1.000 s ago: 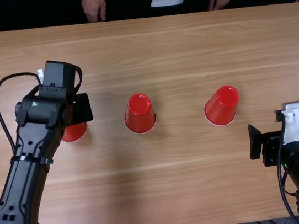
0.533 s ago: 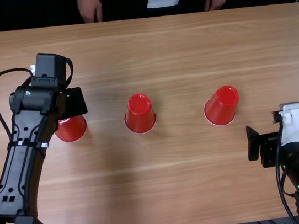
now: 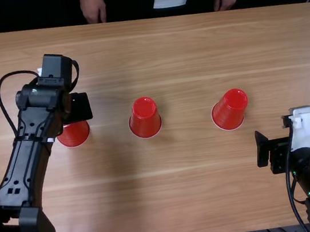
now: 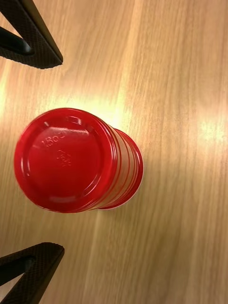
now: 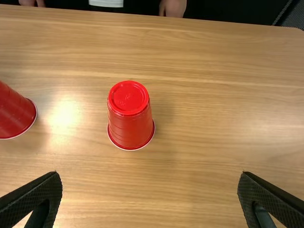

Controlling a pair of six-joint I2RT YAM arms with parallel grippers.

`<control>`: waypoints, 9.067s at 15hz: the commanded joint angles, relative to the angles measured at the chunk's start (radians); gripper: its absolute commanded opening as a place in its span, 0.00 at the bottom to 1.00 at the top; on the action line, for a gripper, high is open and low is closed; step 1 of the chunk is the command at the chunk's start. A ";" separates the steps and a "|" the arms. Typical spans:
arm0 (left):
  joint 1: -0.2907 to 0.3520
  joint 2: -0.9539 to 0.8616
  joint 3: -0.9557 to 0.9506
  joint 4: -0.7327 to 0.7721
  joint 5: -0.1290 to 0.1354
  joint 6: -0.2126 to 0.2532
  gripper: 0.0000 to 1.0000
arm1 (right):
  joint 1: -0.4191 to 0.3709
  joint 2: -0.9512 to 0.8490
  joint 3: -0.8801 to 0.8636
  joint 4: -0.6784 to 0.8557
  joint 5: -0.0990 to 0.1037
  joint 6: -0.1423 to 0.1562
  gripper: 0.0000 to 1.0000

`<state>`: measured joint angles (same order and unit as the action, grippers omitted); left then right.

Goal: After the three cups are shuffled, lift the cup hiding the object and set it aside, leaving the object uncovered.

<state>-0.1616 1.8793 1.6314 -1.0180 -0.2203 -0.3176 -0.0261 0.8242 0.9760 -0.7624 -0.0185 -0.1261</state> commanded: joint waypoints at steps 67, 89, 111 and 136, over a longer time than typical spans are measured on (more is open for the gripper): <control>0.438 -0.545 -0.469 -0.024 0.115 0.001 1.00 | 0.089 0.093 0.201 -0.266 -0.015 0.019 1.00; 0.155 -1.626 -0.759 -0.037 0.121 0.001 1.00 | 0.081 -0.462 0.003 -0.305 -0.007 0.062 1.00; 0.143 -1.879 -1.487 0.755 0.167 0.332 1.00 | 0.046 -0.824 -0.701 0.561 0.048 0.071 1.00; 0.143 -1.879 -1.607 0.847 0.224 0.365 1.00 | 0.049 -0.824 -0.961 0.850 0.065 0.060 1.00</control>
<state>-0.0132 0.0090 0.0586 -0.1631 -0.0139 0.0479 0.0299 0.0071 0.0315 0.0818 0.0387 -0.0689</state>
